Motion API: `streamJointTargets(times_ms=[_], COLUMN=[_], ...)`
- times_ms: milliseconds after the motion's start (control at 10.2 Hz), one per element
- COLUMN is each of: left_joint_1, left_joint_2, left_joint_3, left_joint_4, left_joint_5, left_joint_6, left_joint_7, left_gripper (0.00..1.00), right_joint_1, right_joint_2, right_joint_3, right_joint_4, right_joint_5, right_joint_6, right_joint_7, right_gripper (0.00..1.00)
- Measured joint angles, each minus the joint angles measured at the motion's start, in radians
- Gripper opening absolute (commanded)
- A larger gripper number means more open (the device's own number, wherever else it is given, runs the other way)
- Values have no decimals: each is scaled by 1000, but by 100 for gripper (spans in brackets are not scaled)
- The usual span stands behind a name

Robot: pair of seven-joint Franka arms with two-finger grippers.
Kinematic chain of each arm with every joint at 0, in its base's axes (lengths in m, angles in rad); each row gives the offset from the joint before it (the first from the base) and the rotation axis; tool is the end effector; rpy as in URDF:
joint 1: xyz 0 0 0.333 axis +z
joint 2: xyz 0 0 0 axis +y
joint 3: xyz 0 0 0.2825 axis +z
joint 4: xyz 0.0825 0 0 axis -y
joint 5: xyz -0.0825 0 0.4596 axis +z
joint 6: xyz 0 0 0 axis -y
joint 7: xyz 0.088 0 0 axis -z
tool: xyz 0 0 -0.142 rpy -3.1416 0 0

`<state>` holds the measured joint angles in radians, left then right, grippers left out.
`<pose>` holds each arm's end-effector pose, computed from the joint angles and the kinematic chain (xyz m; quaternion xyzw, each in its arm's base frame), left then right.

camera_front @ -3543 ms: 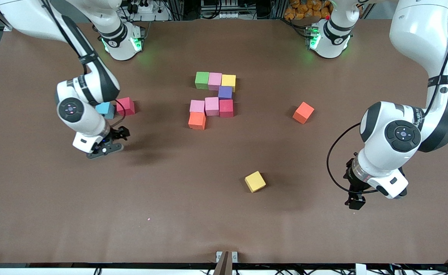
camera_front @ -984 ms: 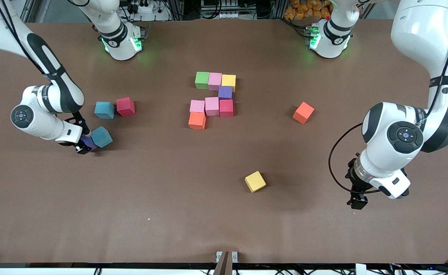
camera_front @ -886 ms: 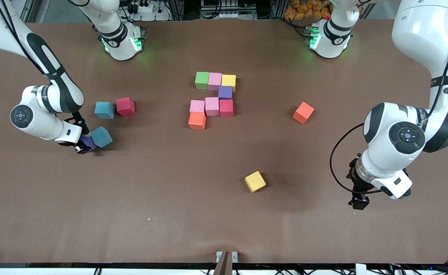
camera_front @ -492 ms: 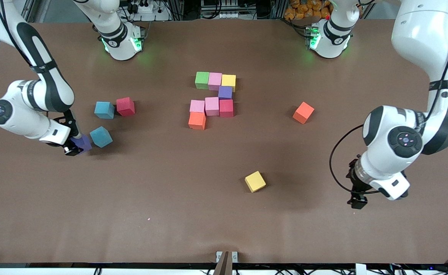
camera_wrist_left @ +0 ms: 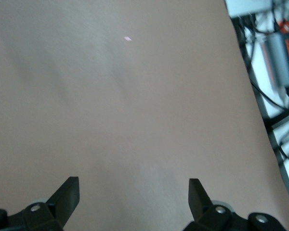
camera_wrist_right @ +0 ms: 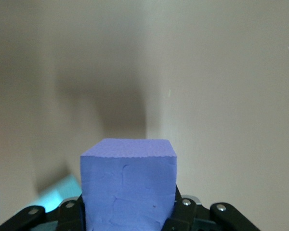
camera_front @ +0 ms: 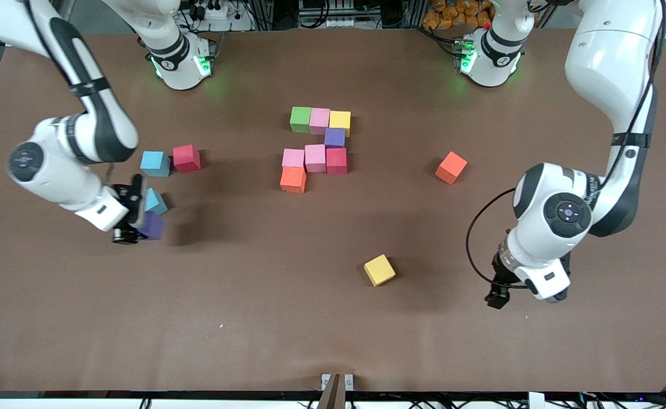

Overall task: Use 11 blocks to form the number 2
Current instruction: 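Carry the purple cube to the shape while the left gripper reaches yellow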

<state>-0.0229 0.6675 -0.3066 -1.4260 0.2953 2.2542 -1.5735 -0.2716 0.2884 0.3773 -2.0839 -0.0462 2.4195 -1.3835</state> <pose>0.7638 -0.2104 0.2387 0.8322 0.5450 0.0826 0.0604 0.6321 0.0726 0.1828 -0.7290 -0.6827 -0.0492 0.0087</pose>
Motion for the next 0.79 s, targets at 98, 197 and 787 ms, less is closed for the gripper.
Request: streamJointTargets(times_ms=[98,197,787], left_joint_1=[-3,-4,-82], left_joint_2=[9,18,110], left_joint_3=[-17,-33,-57], left_joint_4=[0,0,2], left_joint_5=[0,0,-3], left_joint_6=[18,38,247], left_joint_7=[30,75,99], left_gripper=[100,100,100], right_joint_1=[50,85,406], right_joint_2=[3,9,113], right_joint_3=[0,1,-1], right_joint_4=[6,9,124], right_joint_5=[0,1,6], right_joint_6=[0,0,2], right_joint_7=[158,284,1211], right_gripper=[22,22,22])
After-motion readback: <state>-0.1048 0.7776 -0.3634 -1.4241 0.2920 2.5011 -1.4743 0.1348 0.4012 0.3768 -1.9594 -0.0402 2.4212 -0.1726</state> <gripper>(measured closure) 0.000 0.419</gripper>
